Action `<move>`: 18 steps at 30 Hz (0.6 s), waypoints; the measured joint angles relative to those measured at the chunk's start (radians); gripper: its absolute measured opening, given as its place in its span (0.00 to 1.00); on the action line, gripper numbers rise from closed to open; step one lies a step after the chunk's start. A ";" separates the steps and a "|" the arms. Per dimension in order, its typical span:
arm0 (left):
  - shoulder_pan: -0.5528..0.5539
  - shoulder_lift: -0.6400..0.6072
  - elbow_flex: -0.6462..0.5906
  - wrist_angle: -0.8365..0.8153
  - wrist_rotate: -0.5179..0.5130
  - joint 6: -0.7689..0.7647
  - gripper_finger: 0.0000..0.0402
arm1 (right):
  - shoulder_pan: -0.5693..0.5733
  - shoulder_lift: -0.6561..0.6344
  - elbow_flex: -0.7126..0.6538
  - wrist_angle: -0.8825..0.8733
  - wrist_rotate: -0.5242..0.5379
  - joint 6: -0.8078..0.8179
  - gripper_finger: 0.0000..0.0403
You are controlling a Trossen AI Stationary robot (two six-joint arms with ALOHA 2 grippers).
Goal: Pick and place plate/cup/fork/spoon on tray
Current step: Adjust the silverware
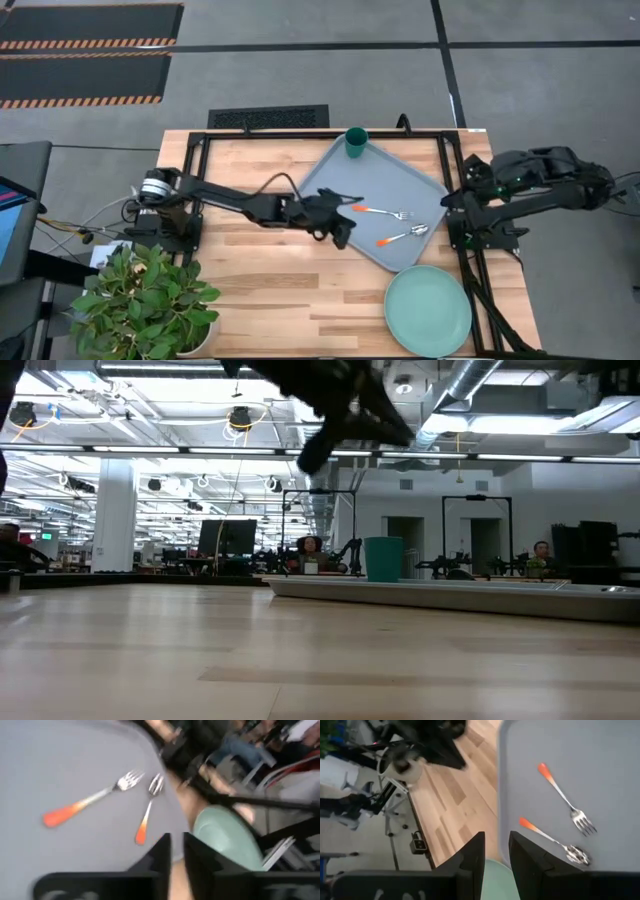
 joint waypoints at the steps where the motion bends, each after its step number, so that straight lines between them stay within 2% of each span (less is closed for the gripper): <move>1: 0.000 0.028 0.001 0.012 0.001 0.000 0.03 | 0.005 0.005 0.000 0.012 0.001 -0.013 0.28; 4: 0.018 0.117 0.055 0.006 0.001 0.021 0.01 | 0.013 0.018 0.000 0.061 0.001 -0.044 0.28; 7: 0.050 0.186 0.166 -0.072 -0.015 0.073 0.00 | 0.026 0.026 0.000 0.076 0.002 -0.052 0.28; 13: 0.117 0.336 0.431 -0.441 -0.151 0.192 0.00 | 0.057 0.022 0.000 0.085 0.001 -0.052 0.28; 18: 0.146 0.457 0.541 -0.529 -0.102 0.255 0.00 | 0.083 0.015 0.000 0.085 0.001 -0.056 0.28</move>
